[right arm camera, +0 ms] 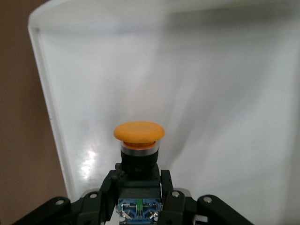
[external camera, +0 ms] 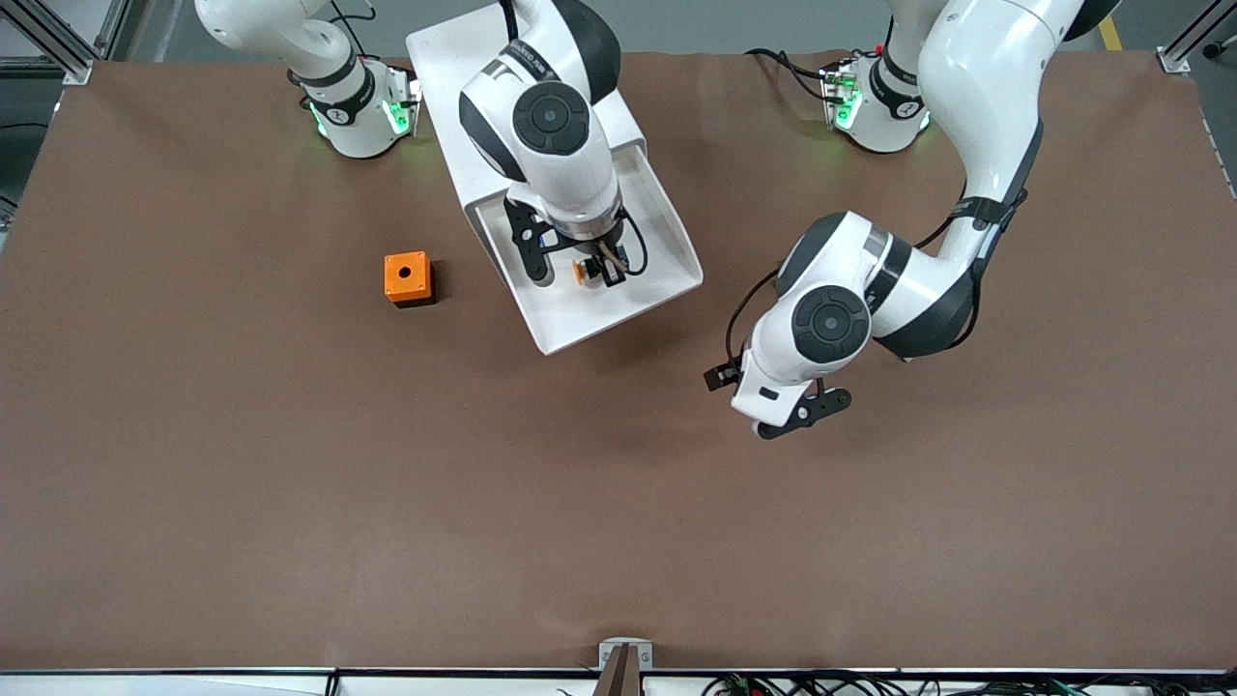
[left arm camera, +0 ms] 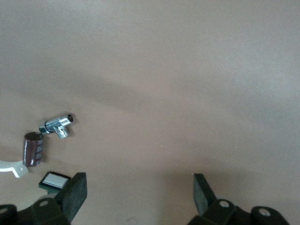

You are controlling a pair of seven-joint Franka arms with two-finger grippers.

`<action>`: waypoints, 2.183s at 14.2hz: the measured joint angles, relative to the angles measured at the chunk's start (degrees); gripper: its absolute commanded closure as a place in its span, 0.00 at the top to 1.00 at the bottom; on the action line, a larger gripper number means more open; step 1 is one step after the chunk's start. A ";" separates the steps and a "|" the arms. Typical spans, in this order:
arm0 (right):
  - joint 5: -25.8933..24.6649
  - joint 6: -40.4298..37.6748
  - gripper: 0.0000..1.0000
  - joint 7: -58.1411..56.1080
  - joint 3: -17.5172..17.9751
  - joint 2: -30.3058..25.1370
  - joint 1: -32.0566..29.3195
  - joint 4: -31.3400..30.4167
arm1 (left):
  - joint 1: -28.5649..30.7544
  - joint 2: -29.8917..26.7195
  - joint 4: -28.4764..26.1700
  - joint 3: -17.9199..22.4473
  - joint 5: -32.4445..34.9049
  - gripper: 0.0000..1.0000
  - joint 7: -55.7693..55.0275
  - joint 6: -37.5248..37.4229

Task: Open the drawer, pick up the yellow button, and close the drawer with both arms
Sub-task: 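Lift the yellow button out with the right gripper while the left gripper moves, then push the drawer closed with the left gripper while the right gripper carries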

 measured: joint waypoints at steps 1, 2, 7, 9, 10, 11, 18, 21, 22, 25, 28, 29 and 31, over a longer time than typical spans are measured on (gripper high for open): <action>0.00 -1.15 0.17 0.00 -0.21 0.00 -0.26 1.35 | -0.93 0.00 0.00 -0.01 0.00 1.00 -1.39 0.20; 0.00 -3.42 0.17 0.00 -0.40 -0.02 -0.79 3.08 | -1.87 0.00 0.00 -0.01 0.00 1.00 -2.96 0.55; -0.01 -18.57 0.16 -10.83 -0.78 -1.21 -7.26 10.91 | -6.72 0.00 0.01 -0.04 0.00 1.00 -7.63 3.28; -0.03 -23.28 0.16 -21.60 -0.94 -3.10 -10.44 11.50 | -7.99 0.00 0.01 -0.05 0.00 1.00 -7.72 3.81; -0.06 -25.28 0.16 -26.86 -1.05 -4.17 -12.00 11.51 | -8.52 0.00 0.02 -0.06 0.00 1.00 -7.73 4.33; -0.08 -27.24 0.16 -32.36 -1.12 -5.17 -13.84 11.52 | -9.07 0.00 0.02 -0.05 0.00 1.00 -7.73 5.14; -1.67 -35.50 0.16 -69.03 -1.48 -8.23 -30.34 9.50 | -12.92 0.00 -0.01 -0.03 0.06 1.00 -10.27 7.35; -5.51 -34.78 0.16 -82.38 -1.50 -8.60 -36.05 6.48 | -14.57 0.00 0.03 -0.03 0.24 1.00 -13.17 7.53; -6.34 -33.78 0.16 -86.70 -1.50 -8.63 -37.88 5.49 | -15.36 0.00 0.04 -0.03 0.25 1.00 -13.64 7.57; -9.35 -28.43 0.16 -99.05 -1.51 -8.67 -43.32 1.89 | -17.55 0.00 0.03 0.00 0.25 1.00 -16.03 7.57; -12.04 -20.12 0.16 -108.40 -1.51 -8.64 -47.99 -3.14 | -20.97 0.14 -0.25 -0.02 0.25 1.00 -19.26 7.54; -13.13 -17.02 0.16 -110.65 -1.49 -8.62 -49.21 -5.11 | -22.17 0.21 -0.29 -0.03 0.25 1.00 -20.18 7.54; -14.76 -11.16 0.16 -113.41 -1.50 -8.57 -51.04 -8.81 | -23.31 0.24 -0.32 0.00 0.25 1.00 -20.76 7.54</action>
